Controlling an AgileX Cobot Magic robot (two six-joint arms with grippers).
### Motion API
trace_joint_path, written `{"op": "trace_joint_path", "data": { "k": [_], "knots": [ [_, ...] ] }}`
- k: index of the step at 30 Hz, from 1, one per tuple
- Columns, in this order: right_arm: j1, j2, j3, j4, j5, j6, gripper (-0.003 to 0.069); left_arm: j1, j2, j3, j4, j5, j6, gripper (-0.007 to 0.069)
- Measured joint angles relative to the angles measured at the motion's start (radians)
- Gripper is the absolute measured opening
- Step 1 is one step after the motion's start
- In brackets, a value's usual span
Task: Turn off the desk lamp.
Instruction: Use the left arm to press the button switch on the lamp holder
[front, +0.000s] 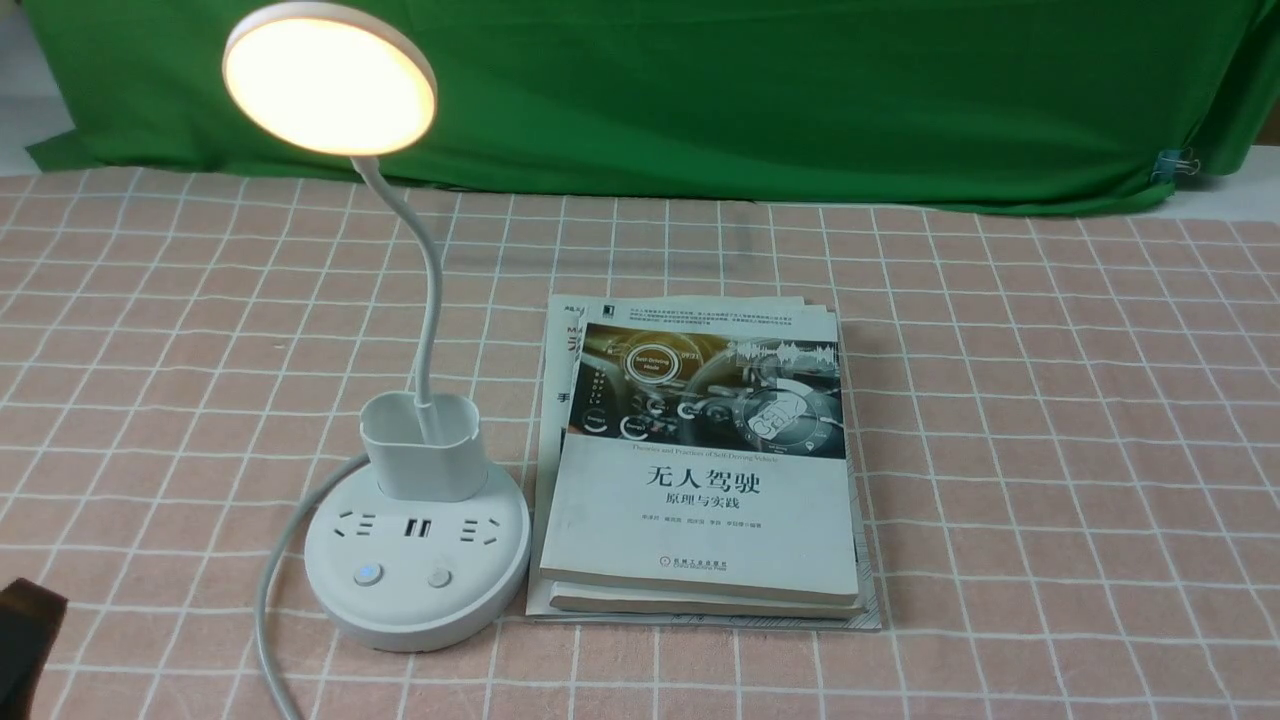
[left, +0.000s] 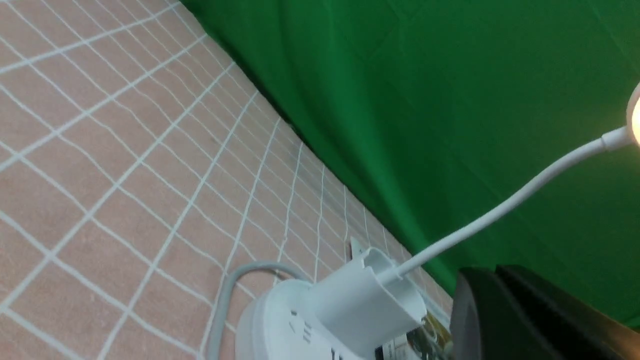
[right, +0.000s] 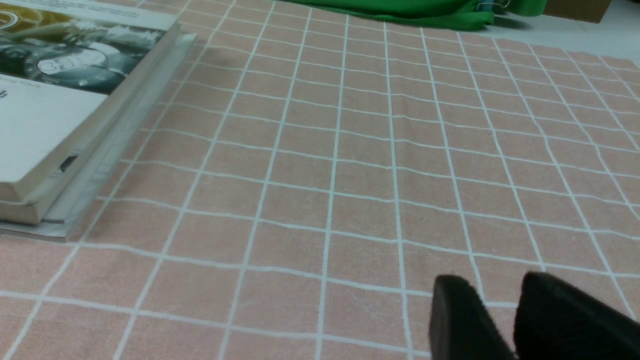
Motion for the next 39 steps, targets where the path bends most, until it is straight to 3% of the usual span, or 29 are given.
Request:
{"op": "trace_joint_path", "data": {
  "k": [7, 8, 12, 16, 25, 30, 39],
  "knots": [
    [0.0, 0.0, 0.0, 0.0, 0.0, 0.0, 0.024, 0.0, 0.293, -0.339, 0.235, 0.38, 0.005, 0.0005],
    [0.0, 0.0, 0.0, 0.0, 0.0, 0.0, 0.024, 0.0, 0.398, -0.429, 0.272, 0.501, 0.027, 0.0005],
    [0.0, 0.0, 0.0, 0.0, 0.0, 0.0, 0.024, 0.0, 0.655, -0.574, 0.313, 0.703, 0.155, 0.0005],
    [0.0, 0.0, 0.0, 0.0, 0.0, 0.0, 0.024, -0.052, 0.831, -0.632, 0.342, 0.729, 0.193, 0.0005],
    [0.0, 0.0, 0.0, 0.0, 0.0, 0.0, 0.024, -0.389, 1.258, -0.805, 0.525, 0.772, 0.098, 0.0005],
    [0.0, 0.0, 0.0, 0.0, 0.0, 0.0, 0.024, -0.45, 1.419, -0.938, 0.542, 0.786, 0.089, 0.0005],
    [0.0, 0.0, 0.0, 0.0, 0.0, 0.0, 0.024, -0.455, 1.625, -1.138, 0.613, 0.823, 0.073, 0.0005]
  ]
}}
